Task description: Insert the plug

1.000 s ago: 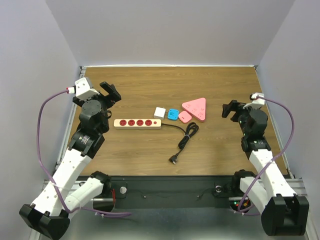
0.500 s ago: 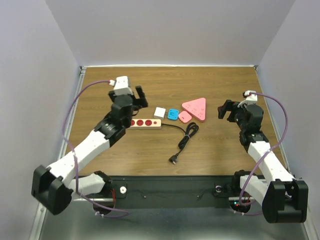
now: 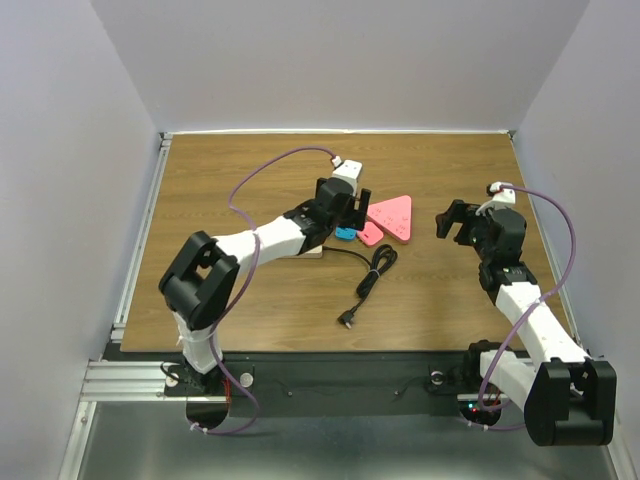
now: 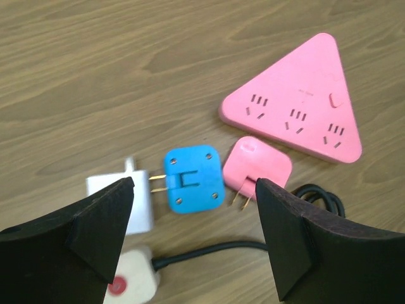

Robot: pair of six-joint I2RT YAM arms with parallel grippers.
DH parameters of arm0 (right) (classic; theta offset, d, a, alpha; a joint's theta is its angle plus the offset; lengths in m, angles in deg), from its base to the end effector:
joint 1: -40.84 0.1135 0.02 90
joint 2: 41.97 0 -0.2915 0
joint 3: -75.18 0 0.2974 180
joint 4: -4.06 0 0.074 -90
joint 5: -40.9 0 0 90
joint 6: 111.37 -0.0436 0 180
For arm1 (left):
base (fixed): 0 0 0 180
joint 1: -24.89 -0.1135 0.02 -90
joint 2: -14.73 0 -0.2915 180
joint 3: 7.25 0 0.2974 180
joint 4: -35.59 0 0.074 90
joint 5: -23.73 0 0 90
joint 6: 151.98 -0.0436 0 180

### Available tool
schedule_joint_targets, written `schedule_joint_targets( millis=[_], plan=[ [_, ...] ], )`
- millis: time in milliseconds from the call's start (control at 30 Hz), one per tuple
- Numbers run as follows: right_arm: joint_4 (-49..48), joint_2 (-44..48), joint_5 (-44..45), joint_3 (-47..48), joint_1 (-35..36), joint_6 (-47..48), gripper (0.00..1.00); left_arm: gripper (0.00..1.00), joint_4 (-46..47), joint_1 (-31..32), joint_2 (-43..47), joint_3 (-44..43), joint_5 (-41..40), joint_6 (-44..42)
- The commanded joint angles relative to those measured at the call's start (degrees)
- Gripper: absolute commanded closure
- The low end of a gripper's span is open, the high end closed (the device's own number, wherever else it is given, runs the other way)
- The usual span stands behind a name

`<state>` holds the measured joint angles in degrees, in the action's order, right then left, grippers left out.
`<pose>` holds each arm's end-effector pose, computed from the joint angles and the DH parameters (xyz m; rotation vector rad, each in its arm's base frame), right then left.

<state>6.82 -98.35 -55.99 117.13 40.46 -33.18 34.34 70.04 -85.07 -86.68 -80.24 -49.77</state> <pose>0.2587 0.0035 0.2475 0.1163 1.8725 0.2499 0.3294 -0.3162 0.2544 0.3980 1.9196 -0.4270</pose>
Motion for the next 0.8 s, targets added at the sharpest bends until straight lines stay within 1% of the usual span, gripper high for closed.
schedule_joint_targets(
  millis=[0,100,167,300,533,700,767],
  plan=[
    [-0.34,0.75,0.13,3.09,0.21,-0.67,0.00,0.14,-1.69,-0.32,-2.57,-7.26,6.41,0.70],
    [-0.17,1.18,0.57,3.01,0.21,-0.67,0.00,0.14,-4.31,-0.41,-5.13,-8.67,5.81,3.25],
    [-0.17,1.45,0.57,2.92,0.21,-0.75,0.00,0.16,-5.29,-0.58,-6.45,-8.68,5.01,4.49],
    [-0.17,1.36,0.83,2.92,0.21,-1.02,0.00,0.21,-6.00,-1.11,-7.68,-7.36,6.06,7.47],
    [-0.17,1.36,0.74,2.83,0.21,-1.19,0.00,0.23,-6.61,-1.29,-9.87,-6.65,6.68,8.88],
    [0.01,1.98,0.83,2.57,0.21,-1.28,0.00,0.23,-6.44,-2.08,-10.76,-5.86,5.37,9.76],
    [0.09,1.98,0.83,2.57,0.21,-1.19,0.00,0.23,-6.35,-2.34,-10.76,-5.69,3.70,9.94]
  ],
)
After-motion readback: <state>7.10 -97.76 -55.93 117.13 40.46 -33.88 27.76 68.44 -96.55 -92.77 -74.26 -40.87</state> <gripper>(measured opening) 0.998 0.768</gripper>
